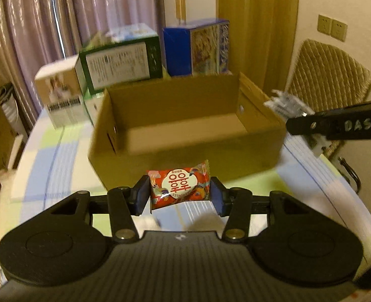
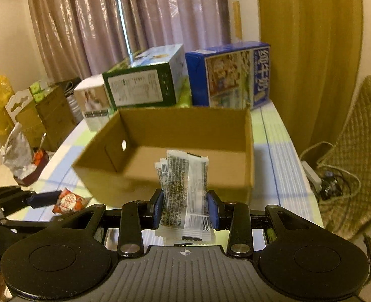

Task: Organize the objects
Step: 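Carry the red packet with the left tool while the right tool carries the snack stick to the box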

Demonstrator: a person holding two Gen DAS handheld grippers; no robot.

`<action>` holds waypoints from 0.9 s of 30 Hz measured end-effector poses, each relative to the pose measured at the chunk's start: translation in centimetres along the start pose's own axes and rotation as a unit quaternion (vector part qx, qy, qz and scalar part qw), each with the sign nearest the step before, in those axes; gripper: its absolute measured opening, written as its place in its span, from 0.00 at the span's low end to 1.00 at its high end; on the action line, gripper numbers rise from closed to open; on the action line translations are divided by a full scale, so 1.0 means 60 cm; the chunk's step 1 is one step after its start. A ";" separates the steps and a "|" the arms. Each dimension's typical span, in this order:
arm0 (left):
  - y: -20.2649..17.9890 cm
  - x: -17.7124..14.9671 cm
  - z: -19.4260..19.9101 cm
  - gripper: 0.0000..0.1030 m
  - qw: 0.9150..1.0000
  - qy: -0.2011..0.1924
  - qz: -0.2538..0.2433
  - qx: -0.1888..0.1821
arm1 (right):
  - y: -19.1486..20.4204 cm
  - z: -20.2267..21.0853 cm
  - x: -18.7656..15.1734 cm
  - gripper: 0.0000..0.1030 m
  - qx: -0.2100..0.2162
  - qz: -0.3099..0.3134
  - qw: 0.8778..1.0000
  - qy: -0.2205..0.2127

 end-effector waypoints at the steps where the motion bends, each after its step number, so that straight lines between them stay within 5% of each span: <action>1: 0.006 0.017 -0.009 0.44 1.000 -0.002 0.002 -0.001 | -0.005 -0.014 0.014 0.33 0.001 -0.002 1.000 0.003; 9: 0.047 0.115 -0.108 0.44 1.000 0.007 0.019 0.002 | -0.045 -0.115 0.078 0.33 0.011 -0.037 0.999 0.026; 21: 0.047 0.129 -0.242 0.45 0.999 0.047 0.006 -0.004 | -0.097 -0.221 0.086 0.33 0.007 -0.058 0.996 0.062; 25: 0.042 0.133 -0.276 0.51 0.999 0.047 0.011 -0.014 | -0.110 -0.247 0.086 0.33 0.009 -0.071 0.995 0.069; 27: 0.040 0.134 -0.288 0.63 0.999 0.050 0.012 -0.017 | -0.119 -0.257 0.089 0.34 0.015 -0.089 0.994 0.065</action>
Point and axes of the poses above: each gripper's, at about its wrist camera, not at the fingertips, and z roughly against the way its jaws point, y to its left, x to its top, the point moved 5 cm from there along -z, roughly the way its jaws point, and after that the axes turned 8 degrees about x, right-handed, at the moved point
